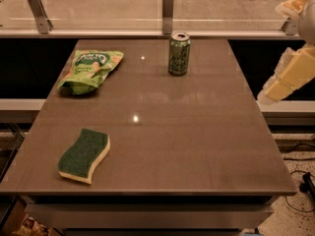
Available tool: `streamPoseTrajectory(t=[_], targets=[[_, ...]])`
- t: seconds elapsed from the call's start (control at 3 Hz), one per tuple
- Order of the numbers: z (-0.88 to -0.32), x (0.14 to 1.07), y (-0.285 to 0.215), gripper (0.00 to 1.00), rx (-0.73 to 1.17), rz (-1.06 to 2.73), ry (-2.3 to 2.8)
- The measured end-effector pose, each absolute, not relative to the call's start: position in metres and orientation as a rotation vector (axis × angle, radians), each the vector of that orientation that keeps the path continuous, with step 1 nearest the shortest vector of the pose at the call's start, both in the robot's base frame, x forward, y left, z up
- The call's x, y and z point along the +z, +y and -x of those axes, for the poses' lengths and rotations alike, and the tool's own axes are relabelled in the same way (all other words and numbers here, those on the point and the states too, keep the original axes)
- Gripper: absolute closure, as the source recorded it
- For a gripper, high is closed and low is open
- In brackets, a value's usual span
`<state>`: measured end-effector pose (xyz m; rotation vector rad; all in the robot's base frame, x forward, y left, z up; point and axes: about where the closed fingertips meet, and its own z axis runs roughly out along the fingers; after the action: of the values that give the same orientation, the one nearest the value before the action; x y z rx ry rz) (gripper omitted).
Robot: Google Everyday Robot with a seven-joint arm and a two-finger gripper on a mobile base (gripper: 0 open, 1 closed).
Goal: Move green can near sponge
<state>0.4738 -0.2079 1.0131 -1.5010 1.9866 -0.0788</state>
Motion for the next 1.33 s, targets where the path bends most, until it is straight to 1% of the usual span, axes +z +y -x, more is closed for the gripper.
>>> streamPoseTrajectory(t=[0.67, 1.33], targets=[[-0.533, 1.011, -0.196, 0.0, 0.065, 1.355, 1.838], [-0.577, 0.987, -0.184, 0.0, 0.146, 1.309, 1.884]])
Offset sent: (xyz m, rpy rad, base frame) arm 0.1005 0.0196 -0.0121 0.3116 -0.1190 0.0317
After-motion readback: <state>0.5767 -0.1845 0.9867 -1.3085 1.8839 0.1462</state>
